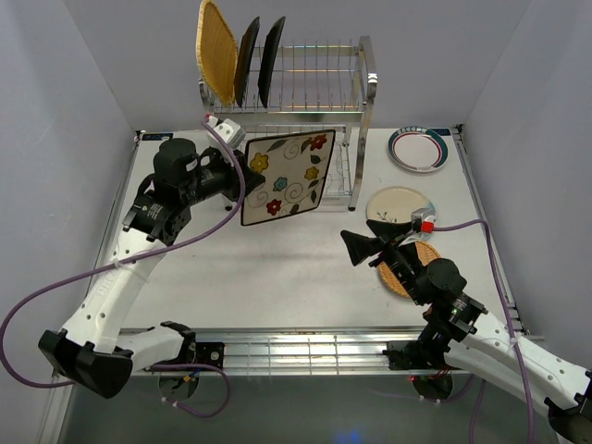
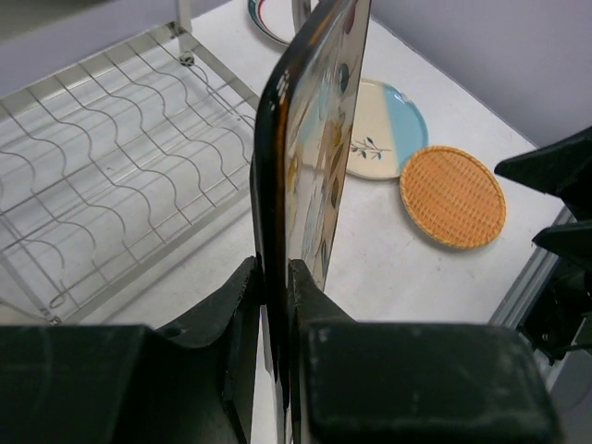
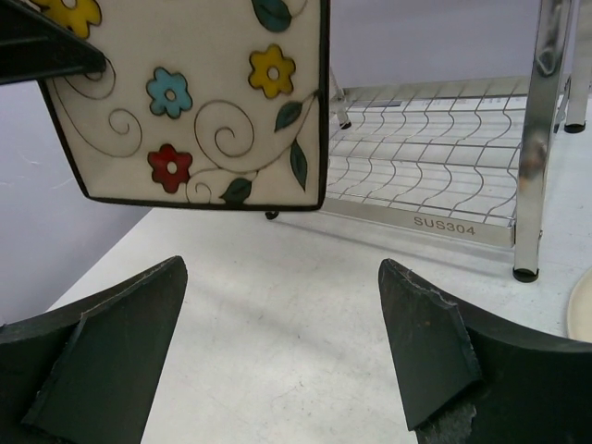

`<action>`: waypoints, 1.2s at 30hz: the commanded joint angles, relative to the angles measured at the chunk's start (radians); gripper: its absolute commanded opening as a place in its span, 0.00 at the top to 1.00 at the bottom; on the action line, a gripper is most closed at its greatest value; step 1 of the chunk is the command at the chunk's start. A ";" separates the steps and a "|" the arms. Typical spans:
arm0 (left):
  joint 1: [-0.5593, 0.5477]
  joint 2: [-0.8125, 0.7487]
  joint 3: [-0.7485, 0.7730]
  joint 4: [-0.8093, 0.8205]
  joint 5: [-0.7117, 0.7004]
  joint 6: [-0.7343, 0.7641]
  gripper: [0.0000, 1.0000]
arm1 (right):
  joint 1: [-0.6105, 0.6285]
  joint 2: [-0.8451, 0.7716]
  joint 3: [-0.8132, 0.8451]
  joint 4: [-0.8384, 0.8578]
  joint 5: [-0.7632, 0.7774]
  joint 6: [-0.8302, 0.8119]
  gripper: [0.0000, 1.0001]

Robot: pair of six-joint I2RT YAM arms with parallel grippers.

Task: Load the plates into the dish rack
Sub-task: Insert the plate into the dish rack.

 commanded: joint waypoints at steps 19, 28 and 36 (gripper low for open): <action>-0.216 0.169 0.626 -0.084 -0.397 -0.008 1.00 | -0.003 0.010 0.000 0.011 0.043 0.018 0.10; -0.348 0.284 0.827 -0.080 -0.661 0.136 1.00 | -0.003 0.024 -0.008 0.011 0.058 0.019 0.10; -0.379 0.423 1.056 -0.070 -0.718 0.207 1.00 | -0.003 0.046 -0.008 0.020 0.075 0.018 0.10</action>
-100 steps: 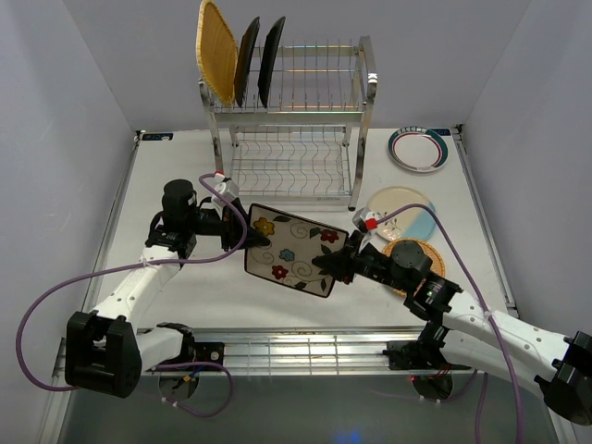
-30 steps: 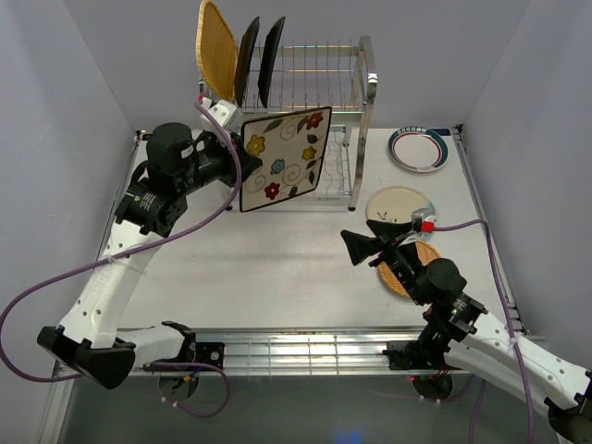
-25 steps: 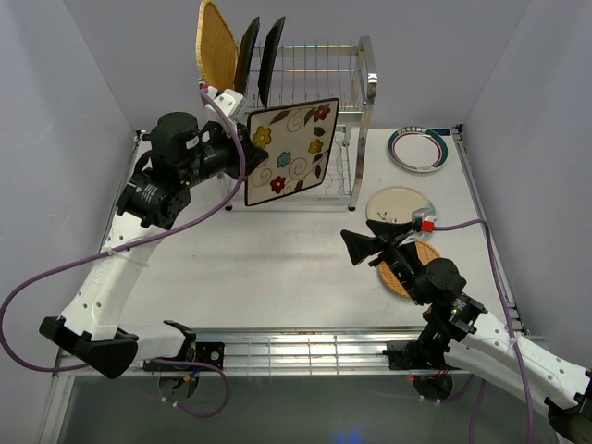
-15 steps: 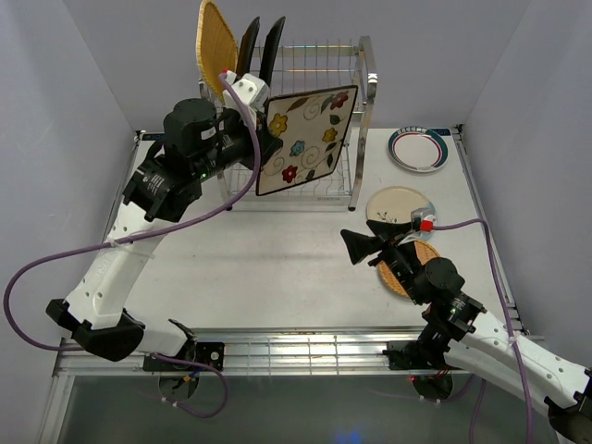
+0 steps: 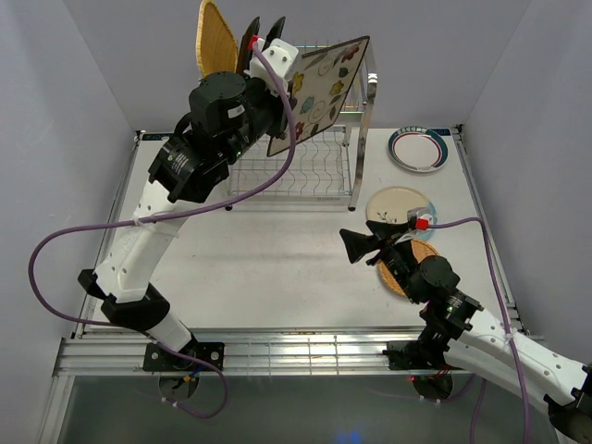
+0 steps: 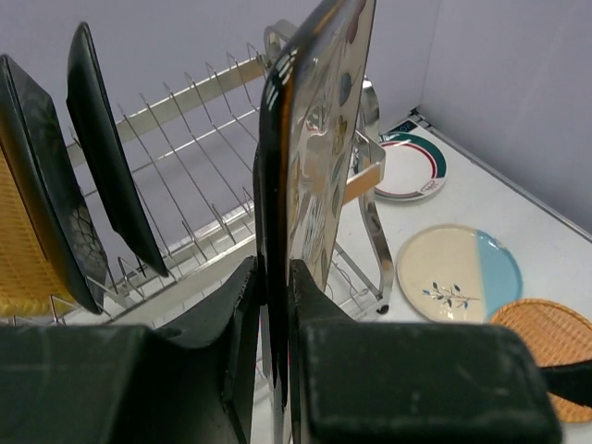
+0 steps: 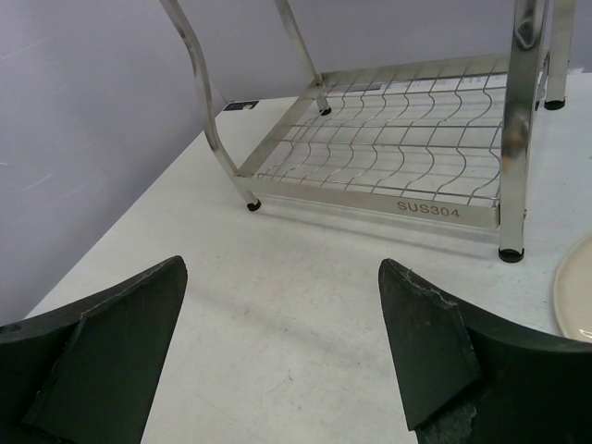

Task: Load the plates into the dish rack
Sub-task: Insert the plate into the dish rack.

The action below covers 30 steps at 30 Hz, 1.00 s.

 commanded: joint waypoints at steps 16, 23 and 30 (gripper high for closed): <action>-0.081 -0.004 0.151 0.398 -0.209 0.132 1.00 | -0.003 0.017 -0.019 0.032 0.063 -0.008 0.10; -0.135 -0.004 0.130 0.470 -0.283 0.198 1.00 | -0.004 0.028 -0.019 0.045 0.062 -0.008 0.10; -0.198 0.037 0.116 0.668 -0.404 0.412 1.00 | -0.004 0.037 -0.015 0.049 0.063 -0.008 0.10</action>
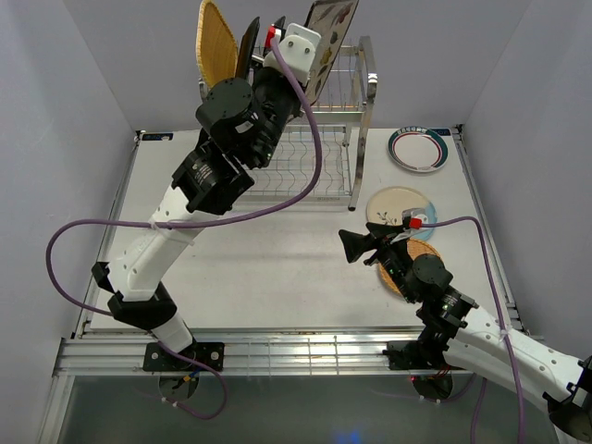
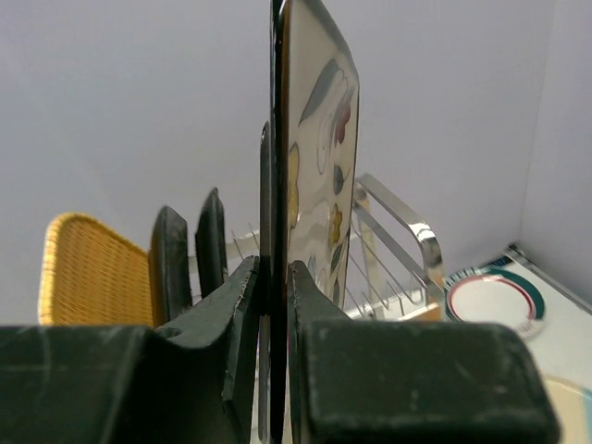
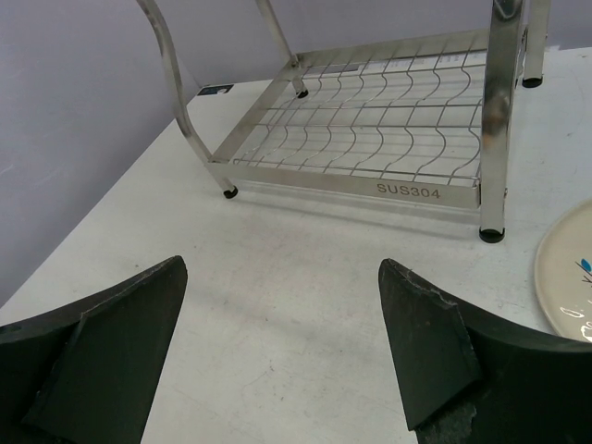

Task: Load the plates into the dish rack
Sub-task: Insert the plate into the dish rack.

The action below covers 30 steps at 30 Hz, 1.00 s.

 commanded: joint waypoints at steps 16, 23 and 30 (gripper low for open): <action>-0.047 0.135 0.125 0.588 -0.177 0.411 1.00 | -0.002 0.001 0.006 0.046 0.018 -0.012 0.10; -0.035 0.184 0.162 0.662 -0.177 0.479 1.00 | -0.004 -0.007 0.007 0.043 0.010 -0.012 0.10; 0.000 0.229 0.211 0.665 -0.159 0.474 1.00 | -0.005 -0.004 0.015 0.033 0.010 -0.017 0.10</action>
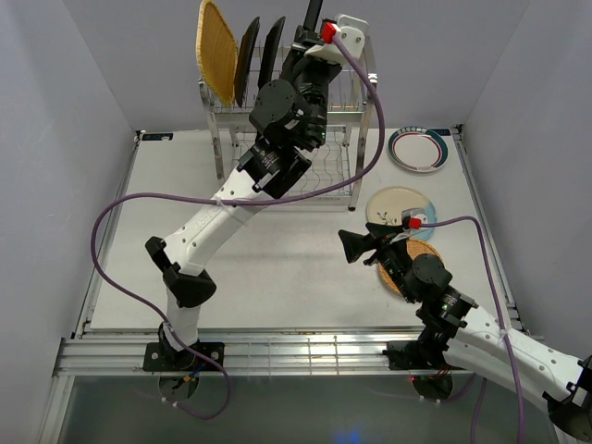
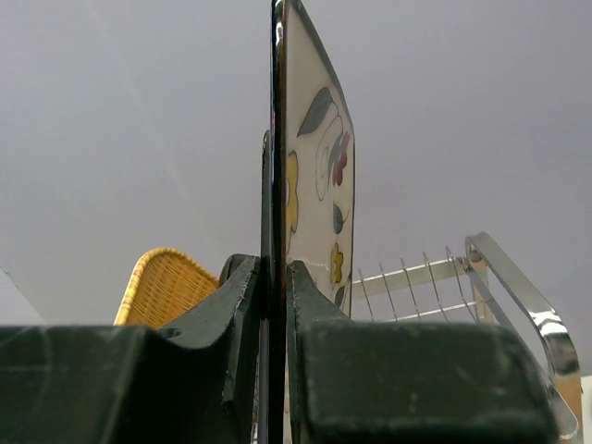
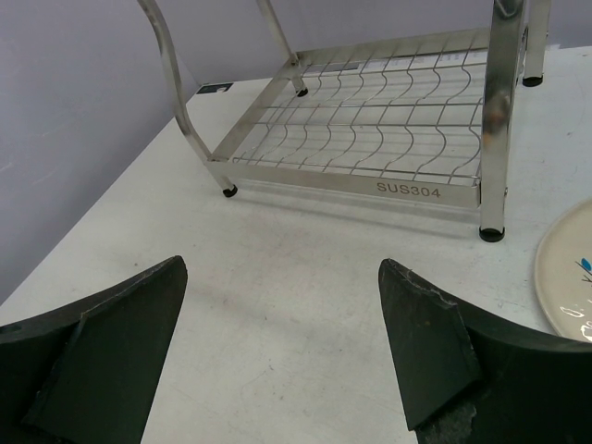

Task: Load the plates into the dish rack
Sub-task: Insert the plate into the dish rack.

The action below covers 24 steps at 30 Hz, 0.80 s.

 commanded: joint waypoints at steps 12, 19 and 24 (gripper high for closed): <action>0.158 -0.036 0.028 0.106 0.132 -0.149 1.00 | -0.005 -0.031 -0.002 0.023 0.008 -0.008 0.11; 0.203 -0.015 0.058 0.040 0.147 -0.244 1.00 | -0.007 -0.027 -0.010 0.024 0.011 -0.008 0.11; 0.212 -0.001 0.073 0.037 0.143 -0.271 1.00 | -0.005 -0.035 -0.017 0.023 0.017 -0.008 0.11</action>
